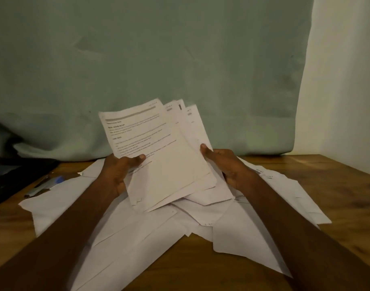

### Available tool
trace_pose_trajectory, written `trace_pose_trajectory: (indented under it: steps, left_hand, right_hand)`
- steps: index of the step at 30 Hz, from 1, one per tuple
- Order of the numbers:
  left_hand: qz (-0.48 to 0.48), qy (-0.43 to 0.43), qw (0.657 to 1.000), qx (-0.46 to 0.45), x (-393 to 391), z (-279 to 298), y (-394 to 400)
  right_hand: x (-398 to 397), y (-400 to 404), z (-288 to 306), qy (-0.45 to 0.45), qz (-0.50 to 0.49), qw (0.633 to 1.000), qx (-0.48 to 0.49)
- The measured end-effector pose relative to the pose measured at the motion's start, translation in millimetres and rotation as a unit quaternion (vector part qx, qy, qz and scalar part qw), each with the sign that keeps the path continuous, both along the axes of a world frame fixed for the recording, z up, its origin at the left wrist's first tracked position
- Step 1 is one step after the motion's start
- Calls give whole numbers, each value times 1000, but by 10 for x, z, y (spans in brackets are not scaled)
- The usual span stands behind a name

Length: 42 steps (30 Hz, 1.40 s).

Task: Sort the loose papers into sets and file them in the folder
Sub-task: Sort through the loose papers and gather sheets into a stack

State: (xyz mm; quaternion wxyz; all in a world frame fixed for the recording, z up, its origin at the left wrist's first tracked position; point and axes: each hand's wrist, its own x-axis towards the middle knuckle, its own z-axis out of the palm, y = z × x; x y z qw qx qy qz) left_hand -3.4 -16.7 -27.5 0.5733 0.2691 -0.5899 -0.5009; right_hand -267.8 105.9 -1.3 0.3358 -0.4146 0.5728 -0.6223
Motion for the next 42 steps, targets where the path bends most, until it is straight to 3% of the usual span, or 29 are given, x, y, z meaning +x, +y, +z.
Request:
trace_pose_trajectory:
  steps: [2,3,5,7,9,12,15,19,22,26,29,32,37,42]
  left_hand:
    - [14,8,1000,-1,-11,-13,-14]
    - [12,21,1000,10,-15,-26,-26]
    - [5,37,999,25,-22,-35,-57]
    - [-11,38,999,35,-37,-53,-70]
    - [-24,50,997,57,-78,-59,-59]
    - [-37,75,991,101,-126,-65,-2]
    - [-42,83,990,105,-116,-66,8]
    - [-36,72,993,88,-84,-69,-12]
    - [-30,74,993,85,-64,-78,-37]
    - [-37,88,991,89,-73,-69,-28]
    - [-49,95,990,90,-74,-60,-16]
    - [-50,98,991,82,-83,-43,18]
    - [-54,102,991,75,-88,-42,39]
    - [-59,100,992,55,-71,-51,22]
  right_hand:
    - [-202,15,-41,54,-107,993,-12]
    - [-340,42,-60,138,-200,970,-16]
    - [-618,142,-109,310,-367,876,49]
    - [-829,228,-135,360,-426,815,155]
    - [-906,316,-119,353,-401,798,278]
    - [-945,383,-87,290,-335,827,346]
    - [-936,365,-79,267,-351,846,299]
    - [-828,379,-11,279,-412,862,95]
    - [-781,365,73,286,-457,842,-29]
    - [-731,348,108,265,-414,851,-183]
    - [-670,320,154,191,-369,867,-275]
    - [-568,305,227,81,-319,896,-300]
    - [-493,253,308,2,-173,954,-245]
    - [-383,272,462,-49,-197,943,-265]
